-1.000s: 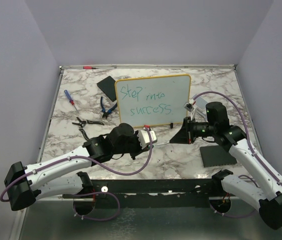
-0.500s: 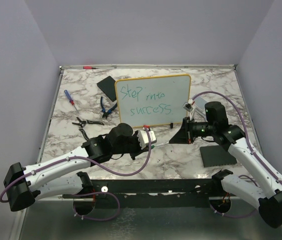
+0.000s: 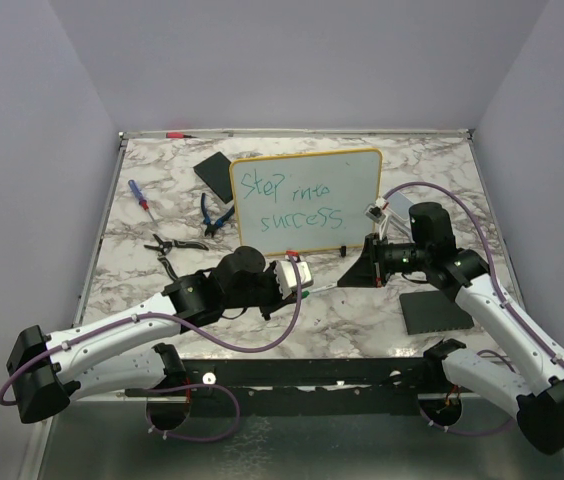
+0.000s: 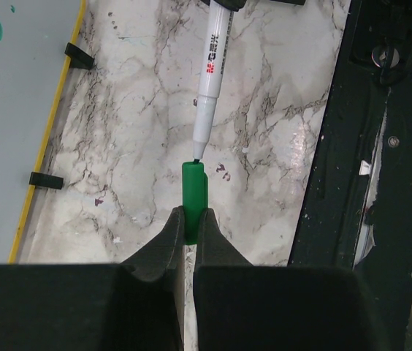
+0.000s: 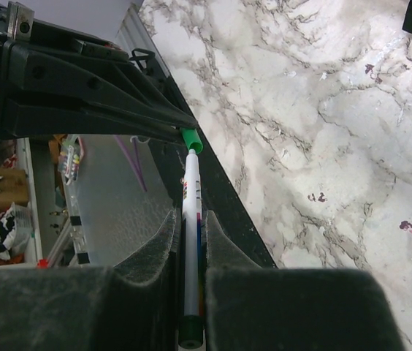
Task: Write a sentence on the whiteboard
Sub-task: Close the whiteboard marker at the center of the board.
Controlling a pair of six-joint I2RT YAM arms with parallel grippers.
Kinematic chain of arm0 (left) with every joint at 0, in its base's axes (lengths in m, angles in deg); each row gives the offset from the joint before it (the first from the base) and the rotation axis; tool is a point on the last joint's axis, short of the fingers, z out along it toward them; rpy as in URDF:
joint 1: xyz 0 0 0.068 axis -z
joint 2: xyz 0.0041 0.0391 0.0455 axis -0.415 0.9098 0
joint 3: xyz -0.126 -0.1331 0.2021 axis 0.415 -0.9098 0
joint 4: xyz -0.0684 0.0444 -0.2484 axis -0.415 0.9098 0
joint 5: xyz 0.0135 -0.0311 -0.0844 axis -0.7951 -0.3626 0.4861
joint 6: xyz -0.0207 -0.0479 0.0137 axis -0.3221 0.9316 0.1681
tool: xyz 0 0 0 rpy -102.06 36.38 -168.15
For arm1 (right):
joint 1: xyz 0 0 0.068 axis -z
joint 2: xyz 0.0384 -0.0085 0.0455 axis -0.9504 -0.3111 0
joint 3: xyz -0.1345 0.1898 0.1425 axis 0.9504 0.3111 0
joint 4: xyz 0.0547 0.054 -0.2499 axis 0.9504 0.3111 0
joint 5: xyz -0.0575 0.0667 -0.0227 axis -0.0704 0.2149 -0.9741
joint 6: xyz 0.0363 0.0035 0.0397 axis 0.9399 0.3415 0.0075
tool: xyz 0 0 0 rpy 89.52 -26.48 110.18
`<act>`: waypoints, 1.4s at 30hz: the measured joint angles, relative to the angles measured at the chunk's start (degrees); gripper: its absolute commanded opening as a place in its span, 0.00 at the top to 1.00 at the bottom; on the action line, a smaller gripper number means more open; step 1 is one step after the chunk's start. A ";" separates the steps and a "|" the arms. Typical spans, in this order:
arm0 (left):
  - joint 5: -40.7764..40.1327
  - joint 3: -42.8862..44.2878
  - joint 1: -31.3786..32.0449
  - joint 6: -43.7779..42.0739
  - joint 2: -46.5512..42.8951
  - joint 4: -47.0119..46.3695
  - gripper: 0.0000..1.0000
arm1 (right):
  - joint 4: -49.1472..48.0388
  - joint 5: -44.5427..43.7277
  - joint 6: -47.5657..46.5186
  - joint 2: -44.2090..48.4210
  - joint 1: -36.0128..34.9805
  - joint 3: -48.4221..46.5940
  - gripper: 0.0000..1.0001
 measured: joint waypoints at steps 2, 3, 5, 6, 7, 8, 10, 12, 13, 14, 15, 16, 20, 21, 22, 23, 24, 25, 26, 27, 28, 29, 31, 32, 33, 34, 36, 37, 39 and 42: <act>0.02 0.00 0.00 0.00 -0.04 0.00 1.00 | 0.00 0.15 0.00 -0.09 0.00 0.00 0.99; 0.02 0.00 0.00 0.00 -0.07 0.00 1.00 | 0.00 0.22 0.00 -0.13 0.00 0.00 0.99; 0.02 0.00 0.00 0.00 -0.11 -0.02 1.00 | 0.00 0.33 -0.02 -0.13 0.00 0.00 0.99; 0.04 0.00 0.00 0.00 -0.13 -0.02 1.00 | -0.02 0.35 0.00 -0.13 0.00 0.00 0.99; 0.07 0.00 0.00 0.00 -0.20 -0.02 1.00 | -0.02 0.35 -0.02 -0.13 0.00 0.00 0.99; 0.11 0.00 0.00 0.00 -0.28 -0.04 1.00 | -0.02 0.35 0.00 -0.13 0.00 0.00 0.99; 0.20 0.00 0.00 0.00 -0.46 -0.07 1.00 | -0.07 0.37 0.00 -0.13 0.00 0.00 0.99; 0.37 0.00 0.00 0.00 -0.72 -0.22 1.00 | -0.15 0.50 0.00 -0.15 0.00 0.02 0.99; 0.48 0.00 0.00 0.00 -0.83 -0.33 1.00 | -0.26 0.72 0.00 -0.20 0.00 0.02 0.99; 0.70 0.00 0.00 0.00 -0.92 -0.39 1.00 | -0.46 0.92 0.00 -0.24 0.00 0.02 0.99; 0.98 0.00 0.00 0.02 -1.05 -0.46 1.00 | -0.63 1.18 0.00 -0.26 0.00 0.02 0.99; 1.29 0.00 0.00 0.02 -1.18 -0.52 1.00 | -0.76 1.36 0.00 -0.28 0.00 0.02 0.99; 2.16 0.00 0.00 0.02 -1.62 -0.90 1.00 | -1.46 2.29 0.17 -0.28 0.00 0.02 0.99; 2.43 0.00 0.00 0.02 -1.68 -0.94 1.00 | -1.62 2.67 0.22 -0.28 0.00 0.04 0.99; 2.58 0.00 0.00 0.02 -1.68 -0.98 1.00 | -1.88 3.10 0.33 -0.31 0.00 0.11 0.99; 2.78 0.00 0.00 0.04 -1.68 -1.11 1.00 | -2.23 3.69 0.48 -0.33 0.00 0.24 0.99; 2.95 0.00 0.00 0.02 -1.73 -1.20 1.00 | -2.58 4.33 0.61 -0.39 0.00 0.42 0.99; 3.17 0.00 0.00 0.02 -1.81 -1.27 1.00 | -2.99 4.98 0.68 -0.52 0.02 0.63 0.99; 3.37 0.00 0.00 0.02 -1.92 -1.27 1.00 | -3.17 5.62 0.70 -0.70 0.02 0.83 0.99; 3.52 0.00 0.00 0.02 -2.01 -1.31 1.00 | -3.41 6.21 0.79 -0.90 0.04 0.98 0.99; 3.78 0.00 0.00 0.04 -2.10 -1.36 1.00 | -3.52 6.78 0.81 -1.16 0.09 1.07 0.99; 3.89 0.00 0.00 0.02 -2.16 -1.42 1.00 | -3.58 7.32 0.79 -1.33 0.13 1.09 0.99; 4.17 0.00 0.02 0.04 -2.27 -1.77 1.00 | -3.63 8.13 0.72 -1.57 0.13 1.16 0.99; 4.28 0.00 0.00 0.07 -2.32 -1.95 1.00 | -3.63 8.52 0.66 -1.66 0.13 1.16 0.99; 4.35 0.00 0.00 0.09 -2.34 -2.08 1.00 | -3.63 8.83 0.63 -1.77 0.17 1.16 0.99; 4.39 0.00 0.02 0.20 -2.34 -2.12 1.00 | -3.65 9.03 0.63 -1.86 0.24 1.18 0.99; 4.35 0.00 0.00 0.48 -2.34 -2.14 1.00 | -3.98 9.25 0.66 -1.97 0.28 1.38 0.98; 4.33 0.00 0.02 0.59 -2.34 -2.14 1.00 | -4.20 9.35 0.66 -1.99 0.28 1.51 0.98; 4.22 0.00 0.02 1.01 -2.32 -2.12 1.00 | -4.68 9.46 0.66 -2.01 0.26 1.84 0.98; 4.00 0.00 0.02 1.64 -2.32 -2.12 1.00 | -5.44 9.51 0.72 -2.23 0.11 2.16 0.98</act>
